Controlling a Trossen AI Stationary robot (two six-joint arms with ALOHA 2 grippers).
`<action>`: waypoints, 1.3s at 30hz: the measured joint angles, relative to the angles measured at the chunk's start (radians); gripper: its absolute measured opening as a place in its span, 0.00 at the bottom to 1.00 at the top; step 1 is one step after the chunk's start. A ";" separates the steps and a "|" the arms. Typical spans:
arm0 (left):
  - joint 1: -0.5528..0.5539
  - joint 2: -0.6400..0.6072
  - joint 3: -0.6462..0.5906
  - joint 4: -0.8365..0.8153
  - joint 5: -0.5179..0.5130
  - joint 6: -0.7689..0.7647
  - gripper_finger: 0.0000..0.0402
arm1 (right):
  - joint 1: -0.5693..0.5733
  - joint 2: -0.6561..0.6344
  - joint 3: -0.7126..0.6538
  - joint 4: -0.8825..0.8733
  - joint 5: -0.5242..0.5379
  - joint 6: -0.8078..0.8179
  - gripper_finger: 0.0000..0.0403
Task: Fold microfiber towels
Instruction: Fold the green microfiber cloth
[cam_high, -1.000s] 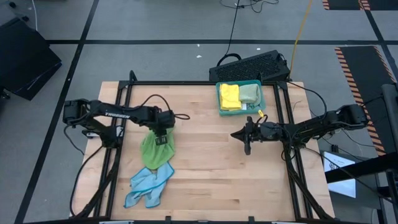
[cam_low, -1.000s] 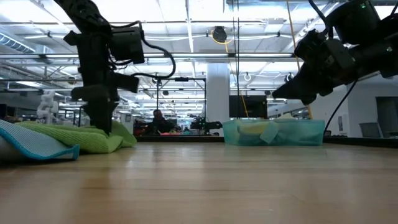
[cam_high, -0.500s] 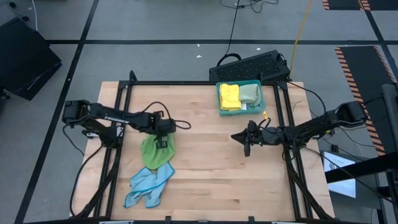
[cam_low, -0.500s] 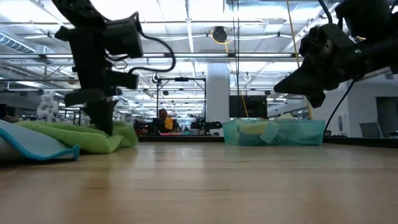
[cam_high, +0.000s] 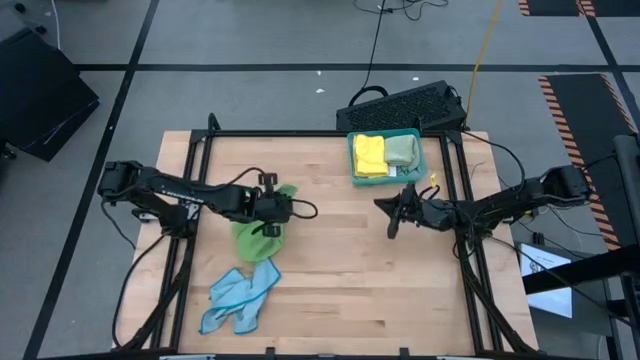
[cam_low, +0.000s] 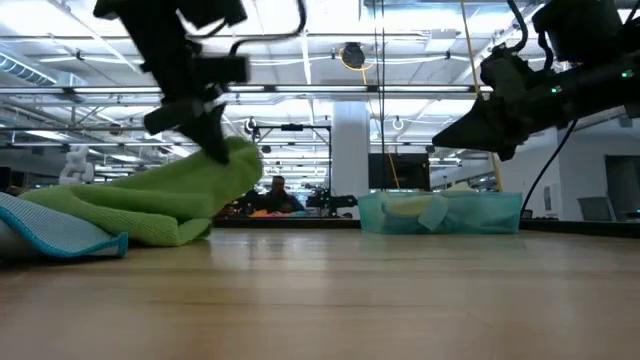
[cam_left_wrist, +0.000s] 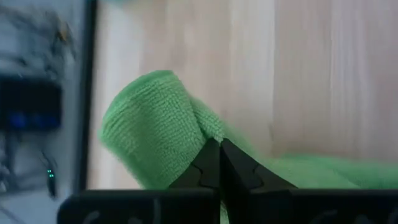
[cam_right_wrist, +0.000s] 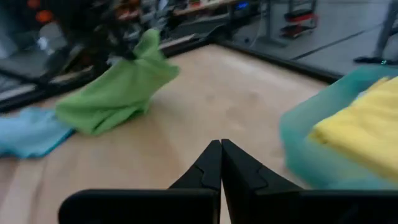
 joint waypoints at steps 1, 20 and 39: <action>-0.002 0.000 0.008 0.038 -0.006 0.035 0.00 | -0.015 0.000 0.000 0.012 0.001 -0.001 0.00; 0.004 0.000 0.012 0.544 0.281 0.311 0.01 | -0.141 0.243 0.221 0.152 -0.407 -0.215 0.57; -0.009 0.000 0.012 0.478 0.271 0.244 0.01 | -0.166 0.573 0.313 0.508 -0.550 -0.474 0.12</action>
